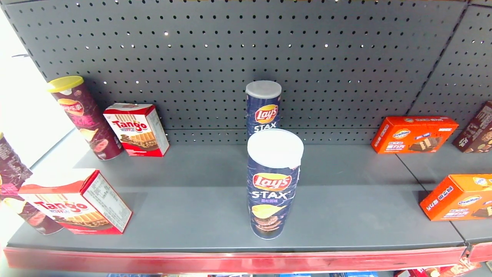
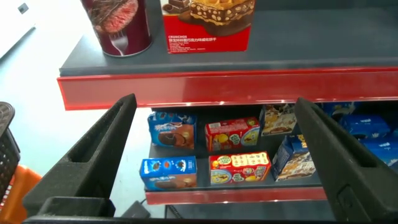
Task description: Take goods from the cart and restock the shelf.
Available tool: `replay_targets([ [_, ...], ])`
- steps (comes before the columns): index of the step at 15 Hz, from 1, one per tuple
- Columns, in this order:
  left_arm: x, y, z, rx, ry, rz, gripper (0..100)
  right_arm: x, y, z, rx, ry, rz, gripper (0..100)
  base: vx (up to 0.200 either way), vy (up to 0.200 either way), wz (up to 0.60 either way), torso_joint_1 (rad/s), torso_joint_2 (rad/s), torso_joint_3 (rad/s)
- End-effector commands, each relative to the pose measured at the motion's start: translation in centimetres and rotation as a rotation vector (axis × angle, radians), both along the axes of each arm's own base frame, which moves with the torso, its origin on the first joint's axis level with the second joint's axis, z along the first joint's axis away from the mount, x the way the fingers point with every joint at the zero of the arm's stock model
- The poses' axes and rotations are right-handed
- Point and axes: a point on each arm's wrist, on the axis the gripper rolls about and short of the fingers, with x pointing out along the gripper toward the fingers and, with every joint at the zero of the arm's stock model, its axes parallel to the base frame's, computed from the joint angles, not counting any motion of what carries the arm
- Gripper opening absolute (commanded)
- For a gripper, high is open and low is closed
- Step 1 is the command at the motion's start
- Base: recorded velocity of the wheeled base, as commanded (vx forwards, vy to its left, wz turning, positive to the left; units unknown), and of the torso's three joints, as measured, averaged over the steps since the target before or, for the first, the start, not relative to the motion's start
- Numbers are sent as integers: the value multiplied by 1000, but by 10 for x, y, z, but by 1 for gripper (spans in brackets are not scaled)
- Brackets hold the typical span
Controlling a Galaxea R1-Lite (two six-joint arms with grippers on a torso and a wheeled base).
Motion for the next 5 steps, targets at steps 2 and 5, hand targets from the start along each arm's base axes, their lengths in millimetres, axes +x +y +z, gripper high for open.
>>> replay_targets([
  [2,0,0,0,0,1,0,100,0,0,0,0,2,0,100,0,0,0,0,0,0],
  [5,0,0,0,0,1,0,100,0,0,0,0,3,-1,100,0,0,0,0,0,0],
])
